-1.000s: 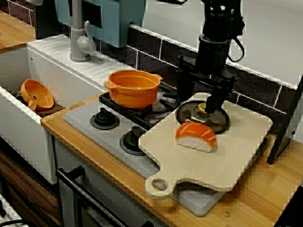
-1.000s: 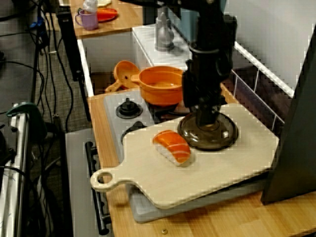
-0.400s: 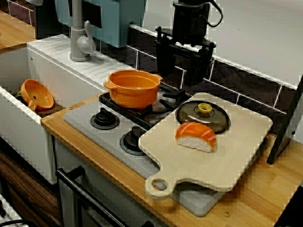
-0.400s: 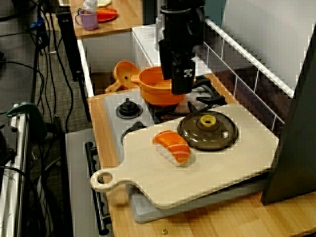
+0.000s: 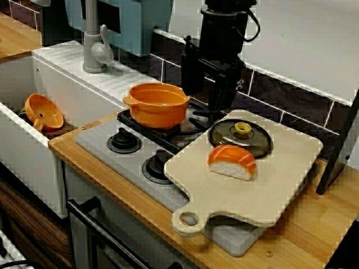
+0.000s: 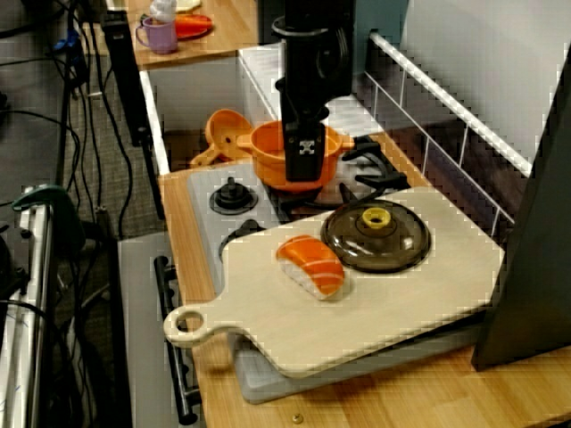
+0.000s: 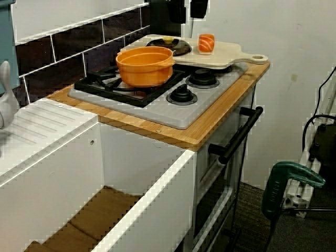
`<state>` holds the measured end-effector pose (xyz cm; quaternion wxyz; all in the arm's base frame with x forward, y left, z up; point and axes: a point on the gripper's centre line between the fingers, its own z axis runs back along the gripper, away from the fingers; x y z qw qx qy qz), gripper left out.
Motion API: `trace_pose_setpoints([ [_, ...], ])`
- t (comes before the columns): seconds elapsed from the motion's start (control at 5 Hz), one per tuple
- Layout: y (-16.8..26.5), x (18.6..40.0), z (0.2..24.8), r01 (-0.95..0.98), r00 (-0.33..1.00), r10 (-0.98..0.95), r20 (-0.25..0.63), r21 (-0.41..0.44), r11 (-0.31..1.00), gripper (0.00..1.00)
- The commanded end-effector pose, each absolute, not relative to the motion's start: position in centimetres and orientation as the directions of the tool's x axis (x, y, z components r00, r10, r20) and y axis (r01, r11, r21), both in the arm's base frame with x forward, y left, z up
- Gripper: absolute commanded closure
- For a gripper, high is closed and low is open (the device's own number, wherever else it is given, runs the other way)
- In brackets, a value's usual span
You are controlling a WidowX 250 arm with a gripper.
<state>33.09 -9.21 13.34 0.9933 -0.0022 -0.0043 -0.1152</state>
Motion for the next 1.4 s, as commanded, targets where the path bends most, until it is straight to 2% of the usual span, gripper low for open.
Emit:
trace_pose_setpoints([
  [0.0,-9.7,32.0,16.3,0.382,0.921,-0.386,0.052,0.065,0.922,0.00],
  [0.2,-10.3,31.5,16.5,0.458,0.884,-0.463,0.058,0.088,0.885,0.00],
  [0.8,-11.1,29.9,16.4,0.680,0.688,-0.699,0.195,0.165,0.715,0.00],
  [1.0,-11.4,29.6,16.0,0.708,0.648,-0.723,0.238,0.160,0.687,0.00],
  [1.2,-11.8,29.9,15.3,0.721,0.639,-0.730,0.243,0.145,0.678,0.00],
])
